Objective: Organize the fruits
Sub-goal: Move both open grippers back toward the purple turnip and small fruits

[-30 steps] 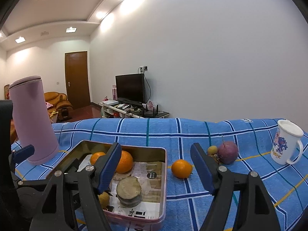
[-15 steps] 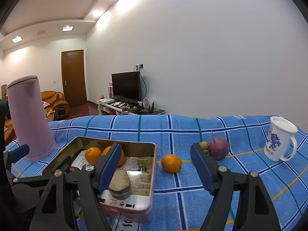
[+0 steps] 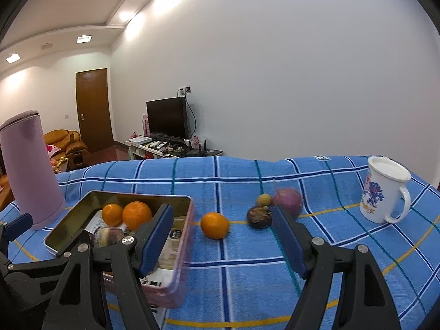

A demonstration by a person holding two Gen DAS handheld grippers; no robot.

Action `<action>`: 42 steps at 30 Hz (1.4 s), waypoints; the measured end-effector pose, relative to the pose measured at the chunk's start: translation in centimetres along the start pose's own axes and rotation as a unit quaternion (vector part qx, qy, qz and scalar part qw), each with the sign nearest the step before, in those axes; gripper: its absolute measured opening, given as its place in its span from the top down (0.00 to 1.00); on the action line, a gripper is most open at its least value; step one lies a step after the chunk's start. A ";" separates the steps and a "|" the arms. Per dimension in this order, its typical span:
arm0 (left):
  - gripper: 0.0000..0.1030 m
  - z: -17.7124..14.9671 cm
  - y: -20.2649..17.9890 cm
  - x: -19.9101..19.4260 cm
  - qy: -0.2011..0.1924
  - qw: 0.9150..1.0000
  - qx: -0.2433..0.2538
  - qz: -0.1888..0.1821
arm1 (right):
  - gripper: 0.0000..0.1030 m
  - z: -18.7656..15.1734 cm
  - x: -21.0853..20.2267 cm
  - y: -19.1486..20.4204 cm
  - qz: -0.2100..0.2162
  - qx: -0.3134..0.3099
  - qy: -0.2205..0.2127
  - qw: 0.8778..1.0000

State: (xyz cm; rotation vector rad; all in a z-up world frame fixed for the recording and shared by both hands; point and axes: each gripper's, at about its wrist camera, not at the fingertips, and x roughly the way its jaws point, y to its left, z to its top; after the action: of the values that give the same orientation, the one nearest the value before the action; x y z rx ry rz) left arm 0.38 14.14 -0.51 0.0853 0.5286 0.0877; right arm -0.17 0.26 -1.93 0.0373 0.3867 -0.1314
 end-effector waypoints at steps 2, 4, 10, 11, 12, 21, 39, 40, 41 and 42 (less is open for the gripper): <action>0.00 -0.1 -0.4 -0.2 0.000 1.000 0.002 -0.001 | 0.27 0.0 0.0 -0.6 -0.002 0.002 0.005 1.000; 0.00 -0.1 -1.0 -0.4 -0.001 1.000 0.007 -0.005 | 0.27 -0.1 -0.1 -1.2 -0.004 0.003 0.009 1.000; 0.00 -0.3 -2.8 -1.1 -0.004 1.000 0.021 -0.015 | 0.27 -0.1 0.1 -4.2 -0.027 0.012 0.021 0.999; 0.00 -0.3 -3.2 -1.3 -0.005 1.000 0.025 -0.017 | 0.27 -0.1 0.1 -4.6 -0.031 0.014 0.024 0.999; 0.00 -0.3 -3.6 -1.5 -0.005 0.999 0.030 -0.020 | 0.27 -0.1 0.2 -5.1 -0.034 0.017 0.028 0.999; 0.00 -0.4 -7.2 -2.3 0.002 0.997 0.051 -0.051 | 0.27 -0.4 0.6 -10.6 -0.064 0.060 0.061 0.994; 0.00 2.8 -9.4 -1.9 0.021 0.990 0.065 -0.122 | 0.27 0.8 6.0 -14.3 -0.006 0.061 0.153 0.986; 0.00 3.3 -9.1 -1.8 0.021 0.990 0.066 -0.126 | 0.27 1.0 6.7 -14.3 0.002 0.064 0.156 0.986; 0.00 3.5 -9.0 -1.8 0.019 0.990 0.069 -0.126 | 0.27 1.3 7.6 -14.2 0.014 0.064 0.163 0.985; 0.00 3.7 -9.0 -1.9 0.013 0.989 0.075 -0.124 | 0.27 1.5 8.2 -14.1 0.021 0.063 0.168 0.984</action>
State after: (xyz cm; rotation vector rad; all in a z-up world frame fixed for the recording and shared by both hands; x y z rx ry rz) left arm 1.20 4.84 2.67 0.1654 0.5676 -0.1938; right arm 6.04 -14.81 -3.82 0.1940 0.7147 -0.1080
